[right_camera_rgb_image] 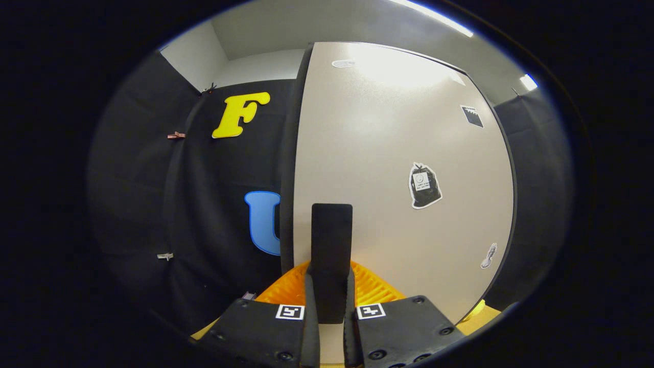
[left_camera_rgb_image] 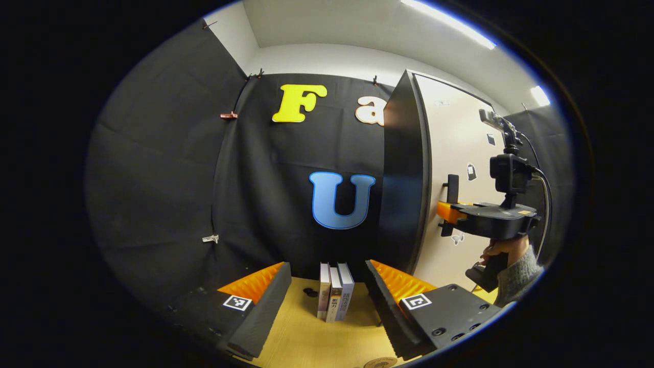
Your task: Open the cabinet door with the right hand, grasp the bottle in the cabinet with the left hand and place it on the coaster, then close the cabinet door with the right hand.
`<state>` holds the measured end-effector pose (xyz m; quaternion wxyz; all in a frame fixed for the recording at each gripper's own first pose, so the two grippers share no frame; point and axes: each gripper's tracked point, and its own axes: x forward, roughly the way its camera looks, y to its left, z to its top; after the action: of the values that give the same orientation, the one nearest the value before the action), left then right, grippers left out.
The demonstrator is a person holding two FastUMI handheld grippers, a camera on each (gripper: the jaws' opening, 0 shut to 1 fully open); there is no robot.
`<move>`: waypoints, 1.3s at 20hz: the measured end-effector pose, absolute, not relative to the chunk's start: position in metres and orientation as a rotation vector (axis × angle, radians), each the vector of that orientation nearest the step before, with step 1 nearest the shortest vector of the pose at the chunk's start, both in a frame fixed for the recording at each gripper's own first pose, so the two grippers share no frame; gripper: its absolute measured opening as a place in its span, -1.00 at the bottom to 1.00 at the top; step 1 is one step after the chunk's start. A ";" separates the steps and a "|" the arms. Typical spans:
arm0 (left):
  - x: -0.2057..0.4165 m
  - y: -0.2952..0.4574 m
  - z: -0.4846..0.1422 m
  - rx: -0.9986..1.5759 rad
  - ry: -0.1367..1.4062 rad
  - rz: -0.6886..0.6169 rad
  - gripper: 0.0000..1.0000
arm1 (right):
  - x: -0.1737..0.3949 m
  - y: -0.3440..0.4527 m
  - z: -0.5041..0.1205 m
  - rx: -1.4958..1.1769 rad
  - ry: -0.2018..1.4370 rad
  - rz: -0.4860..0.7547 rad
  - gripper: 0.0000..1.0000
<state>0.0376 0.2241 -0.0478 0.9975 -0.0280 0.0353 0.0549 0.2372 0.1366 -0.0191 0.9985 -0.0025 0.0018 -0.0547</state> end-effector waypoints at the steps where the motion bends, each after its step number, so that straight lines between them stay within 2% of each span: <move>1: 0.036 0.221 -0.046 -0.055 0.063 0.109 0.82 | 0.230 0.139 -0.017 -0.001 0.006 -0.103 -0.55; 8: 0.018 0.174 -0.029 -0.084 0.007 0.017 0.82 | 0.182 0.139 -0.003 0.023 0.022 -0.081 -0.56; 16: 0.027 0.109 -0.037 -0.092 0.048 -0.122 0.82 | 0.116 0.111 0.005 0.026 0.034 -0.068 -0.56; 26: 0.041 0.029 -0.043 -0.090 0.060 -0.342 0.82 | 0.058 0.060 0.014 0.012 0.049 -0.162 -0.58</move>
<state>0.0412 0.0285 -0.0428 0.9839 -0.0445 0.0300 -0.1703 0.0576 0.0603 0.0143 0.9964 0.0062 0.0245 -0.0810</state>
